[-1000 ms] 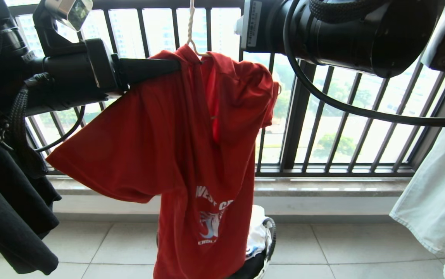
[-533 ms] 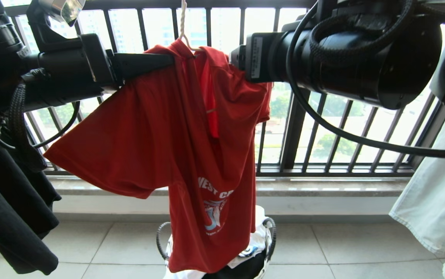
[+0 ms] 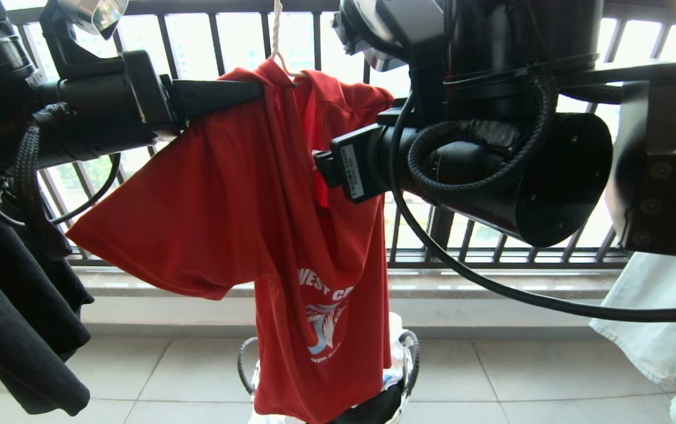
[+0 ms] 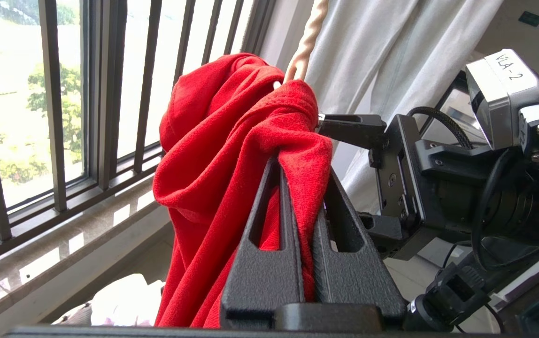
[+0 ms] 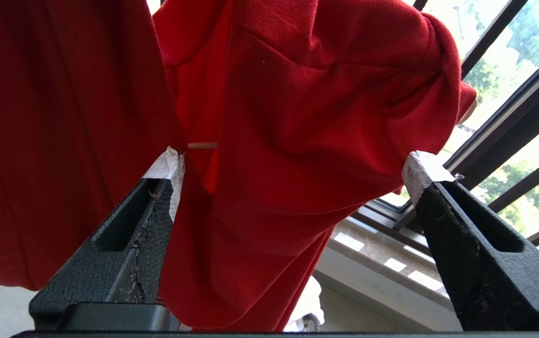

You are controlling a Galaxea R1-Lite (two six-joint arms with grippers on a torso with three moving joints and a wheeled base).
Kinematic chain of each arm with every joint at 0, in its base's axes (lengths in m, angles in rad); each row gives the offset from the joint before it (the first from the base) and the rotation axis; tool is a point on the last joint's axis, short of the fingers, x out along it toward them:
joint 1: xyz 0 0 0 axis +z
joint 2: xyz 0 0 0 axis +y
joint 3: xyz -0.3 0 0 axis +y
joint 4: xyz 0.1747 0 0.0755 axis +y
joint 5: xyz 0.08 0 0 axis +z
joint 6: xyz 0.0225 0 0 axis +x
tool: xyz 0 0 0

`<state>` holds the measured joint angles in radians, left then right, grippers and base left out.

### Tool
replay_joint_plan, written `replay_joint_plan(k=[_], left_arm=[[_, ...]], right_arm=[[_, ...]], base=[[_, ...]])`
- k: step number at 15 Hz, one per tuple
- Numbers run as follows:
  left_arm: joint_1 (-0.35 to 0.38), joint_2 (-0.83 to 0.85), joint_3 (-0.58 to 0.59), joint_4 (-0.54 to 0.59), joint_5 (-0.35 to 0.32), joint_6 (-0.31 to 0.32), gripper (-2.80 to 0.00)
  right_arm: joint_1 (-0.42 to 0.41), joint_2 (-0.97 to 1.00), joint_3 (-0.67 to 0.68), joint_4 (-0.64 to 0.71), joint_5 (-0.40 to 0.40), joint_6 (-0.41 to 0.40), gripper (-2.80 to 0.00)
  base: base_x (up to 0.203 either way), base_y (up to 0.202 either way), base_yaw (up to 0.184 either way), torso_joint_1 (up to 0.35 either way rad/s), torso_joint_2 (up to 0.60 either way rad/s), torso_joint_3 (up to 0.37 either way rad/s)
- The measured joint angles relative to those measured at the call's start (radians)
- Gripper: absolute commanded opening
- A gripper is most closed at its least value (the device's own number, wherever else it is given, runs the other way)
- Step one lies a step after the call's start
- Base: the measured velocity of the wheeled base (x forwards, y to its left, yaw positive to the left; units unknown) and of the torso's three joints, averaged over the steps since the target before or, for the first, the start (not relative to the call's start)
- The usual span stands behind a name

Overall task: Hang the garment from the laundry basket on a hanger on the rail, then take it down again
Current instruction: Hang the clothes on the clothes rack

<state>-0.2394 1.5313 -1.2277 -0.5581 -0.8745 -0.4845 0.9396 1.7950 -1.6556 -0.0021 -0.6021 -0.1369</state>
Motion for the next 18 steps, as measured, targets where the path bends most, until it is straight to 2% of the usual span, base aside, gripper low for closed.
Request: replay_joint_plan(k=[3, 6, 7, 8, 18], left_arm=[[0.000, 0.000, 0.001, 0.000, 0.000, 0.000, -2.80], [0.000, -0.003, 0.002, 0.000, 0.000, 0.000, -2.80], [0.000, -0.003, 0.002, 0.000, 0.000, 0.000, -2.80], [0.000, -0.003, 0.002, 0.000, 0.000, 0.000, -2.80], [0.000, -0.006, 0.002, 0.000, 0.000, 0.000, -2.80]], right_arm=[[0.001, 0.019, 0.009, -0.052, -0.006, -0.101, 0.00], [0.000, 0.044, 0.016, -0.169, -0.019, -0.194, 0.00], [0.000, 0.054, 0.018, -0.214, -0.026, -0.229, -0.52], [0.000, 0.064, 0.019, -0.253, -0.031, -0.258, -2.80], [-0.001, 0.088, 0.041, -0.332, -0.068, -0.273, -2.80]], base=[[0.000, 0.000, 0.000, 0.000, 0.00, 0.000], [0.000, 0.000, 0.000, 0.000, 0.00, 0.000], [0.000, 0.000, 0.000, 0.000, 0.00, 0.000], [0.000, 0.000, 0.000, 0.000, 0.00, 0.000], [0.000, 0.000, 0.000, 0.000, 0.00, 0.000]])
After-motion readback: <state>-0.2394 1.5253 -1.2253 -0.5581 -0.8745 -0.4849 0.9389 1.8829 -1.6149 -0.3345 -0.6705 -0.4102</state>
